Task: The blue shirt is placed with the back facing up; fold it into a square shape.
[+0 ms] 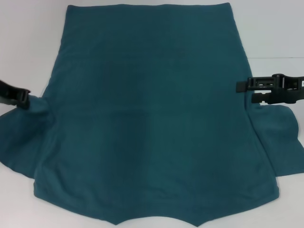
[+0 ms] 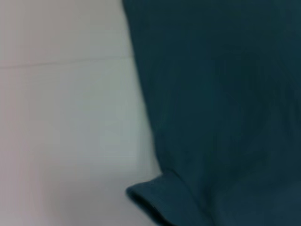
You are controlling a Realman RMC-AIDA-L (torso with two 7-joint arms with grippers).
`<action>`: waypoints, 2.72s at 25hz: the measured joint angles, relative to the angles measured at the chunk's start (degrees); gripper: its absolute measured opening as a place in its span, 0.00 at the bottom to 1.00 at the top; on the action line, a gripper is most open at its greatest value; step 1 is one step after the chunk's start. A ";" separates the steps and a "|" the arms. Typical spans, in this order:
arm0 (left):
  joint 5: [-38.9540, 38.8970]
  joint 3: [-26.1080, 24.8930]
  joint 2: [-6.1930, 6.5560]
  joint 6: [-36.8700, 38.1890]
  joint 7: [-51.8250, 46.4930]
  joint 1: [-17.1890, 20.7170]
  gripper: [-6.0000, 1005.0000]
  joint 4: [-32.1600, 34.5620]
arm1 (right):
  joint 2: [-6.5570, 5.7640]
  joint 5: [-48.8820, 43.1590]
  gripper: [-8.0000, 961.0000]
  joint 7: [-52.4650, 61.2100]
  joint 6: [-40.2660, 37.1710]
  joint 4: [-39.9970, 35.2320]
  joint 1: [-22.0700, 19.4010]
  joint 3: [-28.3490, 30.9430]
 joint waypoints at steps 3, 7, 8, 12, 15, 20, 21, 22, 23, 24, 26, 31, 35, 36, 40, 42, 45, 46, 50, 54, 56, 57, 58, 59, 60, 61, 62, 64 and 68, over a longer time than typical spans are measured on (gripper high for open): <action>0.00 2.14 0.06 2.10 -2.78 -2.23 0.01 0.00 | 0.05 0.00 0.98 -0.05 0.03 0.00 0.03 0.00; 0.00 4.65 -0.41 3.92 -5.45 -4.84 0.01 -0.05 | 0.10 0.00 0.98 -0.07 0.05 0.00 0.02 -0.06; 0.00 4.94 -0.68 4.33 -5.70 -5.62 0.01 -0.16 | 0.12 0.00 0.98 -0.07 0.06 0.00 -0.01 -0.07; -0.01 7.00 -1.22 4.59 -7.81 -8.76 0.01 -2.46 | 0.20 -0.02 0.98 0.00 0.07 0.00 -0.14 -0.08; 0.00 7.98 -0.96 2.78 -9.38 -11.32 0.01 -6.63 | 0.24 -0.05 0.98 0.00 0.07 0.00 -0.14 -0.13; 0.07 7.75 -0.82 -2.78 -10.24 -14.86 0.01 -15.69 | 0.28 -0.07 0.98 0.00 0.07 0.00 -0.02 -0.18; 0.07 7.57 -0.91 -3.58 -10.23 -15.17 0.01 -16.86 | 0.28 -0.07 0.98 0.01 0.08 0.00 -0.02 -0.17; 0.03 7.37 -1.01 -4.40 -10.13 -15.38 0.01 -17.80 | 0.28 -0.08 0.98 0.02 0.09 0.00 -0.01 -0.17; -0.08 7.24 -1.07 -4.92 -9.97 -15.48 0.02 -18.39 | 0.28 -0.08 0.98 0.03 0.11 0.00 0.01 -0.18; -0.20 7.16 -1.10 -5.21 -9.84 -15.53 0.02 -18.68 | 0.27 -0.08 0.98 0.04 0.14 0.00 0.03 -0.18; -0.47 6.80 -1.17 -5.22 -9.62 -15.39 0.03 -18.55 | 0.27 -0.08 0.98 0.07 0.29 0.00 0.07 -0.18; -2.56 2.62 -2.77 -3.46 -5.71 -12.52 0.05 -12.89 | 0.26 -0.08 0.98 -0.12 0.46 0.01 0.19 -0.18; -12.25 -5.91 -4.79 -0.03 2.12 -6.34 0.18 -4.64 | 0.25 -0.07 0.98 -1.28 0.42 -0.26 0.09 -1.78; -17.98 -9.50 -4.74 1.82 6.15 -3.80 0.22 -4.07 | 0.26 -0.07 0.98 -1.79 0.29 -0.37 0.06 -2.43; -38.09 -15.90 -1.39 10.32 23.74 2.59 0.37 -12.82 | 0.89 -0.06 0.98 -5.16 0.53 -0.59 -0.01 -3.86; -44.77 -16.79 0.31 14.39 33.89 5.32 0.45 -20.63 | 1.33 0.01 0.98 -7.47 0.78 -0.65 -0.12 -3.73; -47.95 -17.94 -0.31 18.66 50.64 9.84 0.58 -25.57 | 1.98 0.25 0.98 -10.01 1.40 -0.74 -0.36 -3.26; -47.83 -18.00 -1.56 18.95 57.15 12.01 0.62 -25.59 | 2.24 0.32 0.98 -10.44 1.84 -0.77 -0.39 -3.20; -47.83 -18.65 -5.64 17.81 70.92 17.16 0.82 -24.79 | 2.38 0.28 0.98 -11.07 2.46 -0.91 -0.52 -3.30; -47.12 -17.74 -5.82 17.66 69.19 17.67 0.86 -25.07 | 1.31 0.05 0.98 -10.71 -1.88 -1.79 -0.85 -3.61; -46.75 -17.04 -5.35 17.70 64.75 17.41 0.86 -25.01 | 0.38 -0.11 0.98 -9.78 -4.15 -2.71 -1.61 -3.58; -46.42 -16.90 -5.07 17.76 62.61 17.24 0.86 -24.90 | -0.07 -0.21 0.98 -8.91 -5.01 -3.39 -2.18 -3.59; -45.87 -16.85 -4.71 17.83 59.60 16.97 0.86 -24.76 | -0.55 -0.34 0.98 -7.90 -5.53 -4.22 -2.86 -3.60; -45.29 -16.86 -4.33 17.88 56.14 16.66 0.85 -24.68 | -0.85 -0.62 0.98 -6.78 -5.66 -5.01 -3.59 -3.58; -44.90 -16.90 -4.11 17.86 53.90 16.38 0.85 -24.60 | -1.15 -1.14 0.98 -5.48 -5.79 -6.03 -4.43 -3.49; -44.46 -17.00 -3.85 17.78 50.92 16.05 0.85 -24.51 | -1.43 -2.02 0.98 -4.06 -5.59 -7.16 -5.39 -3.34; -44.14 -17.08 -3.73 17.63 48.81 15.80 0.85 -24.46 | -1.57 -3.17 0.98 -2.42 -5.20 -8.27 -6.29 -3.18; -43.76 -17.20 -3.60 17.21 45.49 15.37 0.85 -24.19 | -1.82 -5.41 0.98 0.49 -4.09 -9.96 -7.80 -2.99; -43.65 -17.16 -3.60 15.50 43.79 14.94 0.85 -24.10 | -2.08 -7.72 0.98 3.50 -2.08 -10.80 -9.84 -0.52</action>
